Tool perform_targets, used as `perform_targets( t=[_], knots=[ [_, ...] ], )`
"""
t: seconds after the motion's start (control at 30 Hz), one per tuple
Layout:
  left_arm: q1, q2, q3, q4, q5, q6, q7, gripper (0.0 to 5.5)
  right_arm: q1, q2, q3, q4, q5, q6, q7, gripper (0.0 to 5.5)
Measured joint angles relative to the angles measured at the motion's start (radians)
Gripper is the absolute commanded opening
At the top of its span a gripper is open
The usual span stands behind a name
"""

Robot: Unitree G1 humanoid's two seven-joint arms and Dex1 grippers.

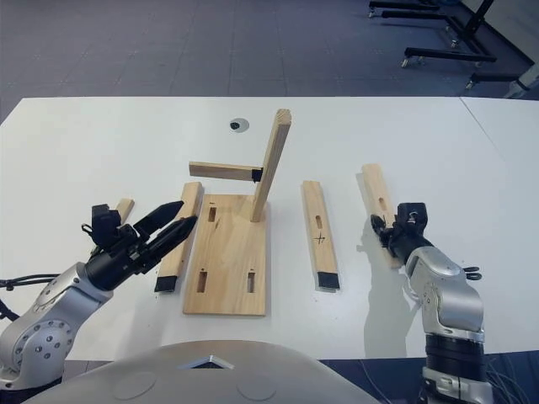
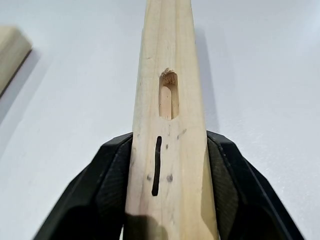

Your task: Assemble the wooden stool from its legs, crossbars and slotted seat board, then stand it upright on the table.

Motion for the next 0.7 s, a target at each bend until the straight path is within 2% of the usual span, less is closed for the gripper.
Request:
perform_targets(
  t=[0.07,0.2,0.3,0.43,0.53,0.6,0.7],
  knots=[
    [-0.058,-0.002,0.021,0.020,-0.042,0.000,0.000,3.62,-0.098,0.029,-0.064,0.012,0.059,-0.076,0.017,2.03],
    [-0.162,0.008,0.067,0.030,-0.152,0.002,-0.001,3.62,-0.291,0.006,-0.160,-0.003,0.196,-0.170,0.124,2.03],
    [-0.209,0.014,0.080,0.044,-0.243,0.017,0.005,3.62,-0.357,-0.027,-0.181,-0.046,0.317,-0.165,0.229,2.03],
    [-0.278,0.043,0.114,0.048,-0.465,0.056,0.019,3.62,-0.410,-0.108,-0.208,-0.186,0.616,-0.048,0.390,2.03],
    [-0.345,0.088,0.122,0.060,-0.645,0.102,0.035,3.62,-0.421,-0.192,-0.197,-0.285,0.827,0.069,0.494,2.03],
    [-0.383,0.125,0.104,0.073,-0.708,0.147,0.041,3.62,-0.422,-0.218,-0.137,-0.330,0.868,0.112,0.554,2.03],
    [-0.441,0.165,0.039,0.099,-0.677,0.206,0.024,3.62,-0.445,-0.224,-0.018,-0.384,0.878,0.137,0.593,2.03]
  ],
)
